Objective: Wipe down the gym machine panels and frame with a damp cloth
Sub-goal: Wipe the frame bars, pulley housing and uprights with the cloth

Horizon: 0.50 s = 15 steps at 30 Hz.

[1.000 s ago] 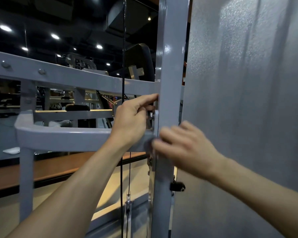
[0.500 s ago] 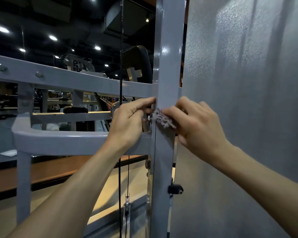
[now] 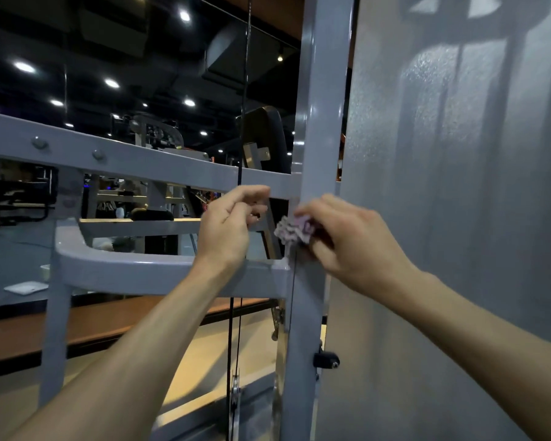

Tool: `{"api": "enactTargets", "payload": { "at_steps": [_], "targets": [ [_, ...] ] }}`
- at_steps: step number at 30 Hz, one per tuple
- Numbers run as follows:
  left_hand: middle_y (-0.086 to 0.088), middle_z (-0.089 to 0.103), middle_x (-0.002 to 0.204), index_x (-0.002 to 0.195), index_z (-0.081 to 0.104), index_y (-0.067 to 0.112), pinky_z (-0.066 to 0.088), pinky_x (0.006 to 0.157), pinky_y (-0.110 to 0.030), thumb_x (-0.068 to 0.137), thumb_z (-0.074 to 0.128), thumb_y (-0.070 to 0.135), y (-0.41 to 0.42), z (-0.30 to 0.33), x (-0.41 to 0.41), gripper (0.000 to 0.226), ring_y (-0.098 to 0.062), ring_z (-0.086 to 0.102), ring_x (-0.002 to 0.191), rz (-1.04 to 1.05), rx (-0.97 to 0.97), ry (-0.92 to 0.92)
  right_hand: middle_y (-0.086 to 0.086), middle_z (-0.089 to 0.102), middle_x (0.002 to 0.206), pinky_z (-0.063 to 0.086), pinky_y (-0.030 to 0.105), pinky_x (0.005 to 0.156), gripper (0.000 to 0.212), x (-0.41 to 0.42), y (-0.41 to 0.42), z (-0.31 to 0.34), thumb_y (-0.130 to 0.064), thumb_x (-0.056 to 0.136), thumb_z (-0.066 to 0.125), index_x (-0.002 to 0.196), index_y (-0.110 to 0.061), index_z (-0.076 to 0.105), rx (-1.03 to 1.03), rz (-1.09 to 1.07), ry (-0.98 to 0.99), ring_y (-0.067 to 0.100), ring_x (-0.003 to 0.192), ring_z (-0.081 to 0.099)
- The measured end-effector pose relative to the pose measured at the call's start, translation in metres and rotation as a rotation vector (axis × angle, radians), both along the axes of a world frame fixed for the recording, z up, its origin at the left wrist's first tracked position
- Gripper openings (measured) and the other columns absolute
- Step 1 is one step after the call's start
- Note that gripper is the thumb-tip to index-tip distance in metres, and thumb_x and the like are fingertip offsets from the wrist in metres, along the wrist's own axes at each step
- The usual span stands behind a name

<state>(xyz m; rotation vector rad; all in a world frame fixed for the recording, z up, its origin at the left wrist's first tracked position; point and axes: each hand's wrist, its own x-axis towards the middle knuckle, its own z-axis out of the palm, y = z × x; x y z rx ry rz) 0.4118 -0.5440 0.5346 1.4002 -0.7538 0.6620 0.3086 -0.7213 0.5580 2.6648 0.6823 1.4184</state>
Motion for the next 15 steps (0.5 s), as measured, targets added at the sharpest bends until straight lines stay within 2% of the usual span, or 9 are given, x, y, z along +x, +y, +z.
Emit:
{"api": "enactTargets", "payload": {
  "at_steps": [2, 4, 7, 10, 13, 15],
  "targets": [
    [0.008, 0.075, 0.113, 0.117, 0.074, 0.019, 0.054, 0.083, -0.020, 0.106, 0.040, 0.004, 0.014, -0.002, 0.000, 0.040, -0.006, 0.070, 0.101, 0.077, 0.009, -0.038, -0.002, 0.067, 0.102, 0.055, 0.044, 0.075, 0.024, -0.001, 0.016, 0.023, -0.027, 0.092, 0.067, 0.114, -0.020, 0.062, 0.037, 0.018, 0.031, 0.023, 0.088, 0.063],
    [0.009, 0.074, 0.112, 0.116, 0.075, 0.020, 0.057, 0.085, -0.026, 0.107, 0.040, 0.006, 0.025, -0.005, 0.003, 0.039, -0.005, 0.070, 0.100, 0.132, 0.002, -0.043, -0.005, 0.064, 0.096, 0.054, 0.041, 0.075, 0.015, 0.007, 0.033, 0.036, -0.029, 0.093, 0.068, 0.104, -0.021, 0.062, -0.024, -0.014, 0.082, 0.020, 0.087, 0.060],
    [0.009, 0.074, 0.113, 0.117, 0.074, 0.020, 0.059, 0.086, -0.033, 0.106, 0.040, 0.007, 0.026, -0.006, 0.009, 0.038, -0.006, 0.069, 0.099, 0.177, -0.019, -0.051, -0.002, 0.060, 0.098, 0.053, 0.041, 0.073, 0.014, 0.023, 0.056, 0.039, -0.031, 0.094, 0.068, 0.103, -0.021, 0.062, -0.165, -0.167, 0.187, 0.025, 0.091, 0.061],
    [0.007, 0.074, 0.111, 0.117, 0.074, 0.019, 0.058, 0.084, -0.034, 0.103, 0.040, 0.007, 0.024, -0.007, 0.009, 0.038, -0.008, 0.069, 0.097, 0.183, -0.031, -0.087, 0.002, 0.064, 0.109, 0.044, 0.037, 0.073, 0.021, 0.033, 0.072, 0.035, -0.038, 0.098, 0.063, 0.108, -0.020, 0.062, -0.365, -0.308, 0.148, 0.030, 0.098, 0.064],
    [0.005, 0.074, 0.108, 0.116, 0.074, 0.018, 0.059, 0.081, -0.035, 0.100, 0.039, 0.010, 0.027, -0.010, 0.009, 0.039, -0.011, 0.069, 0.094, 0.164, -0.056, -0.104, 0.002, 0.067, 0.113, 0.032, 0.035, 0.081, 0.014, 0.036, 0.084, 0.027, -0.021, 0.100, 0.056, 0.112, -0.019, 0.063, -0.551, -0.386, 0.092, 0.029, 0.111, 0.062],
    [0.003, 0.074, 0.106, 0.116, 0.074, 0.017, 0.059, 0.080, -0.036, 0.101, 0.038, 0.008, 0.028, -0.011, 0.009, 0.039, -0.013, 0.069, 0.093, 0.161, -0.051, -0.106, 0.002, 0.068, 0.113, 0.030, 0.036, 0.082, 0.013, 0.037, 0.089, 0.021, -0.018, 0.100, 0.055, 0.109, -0.018, 0.064, -0.577, -0.462, 0.155, 0.027, 0.112, 0.061]
  ]
}}
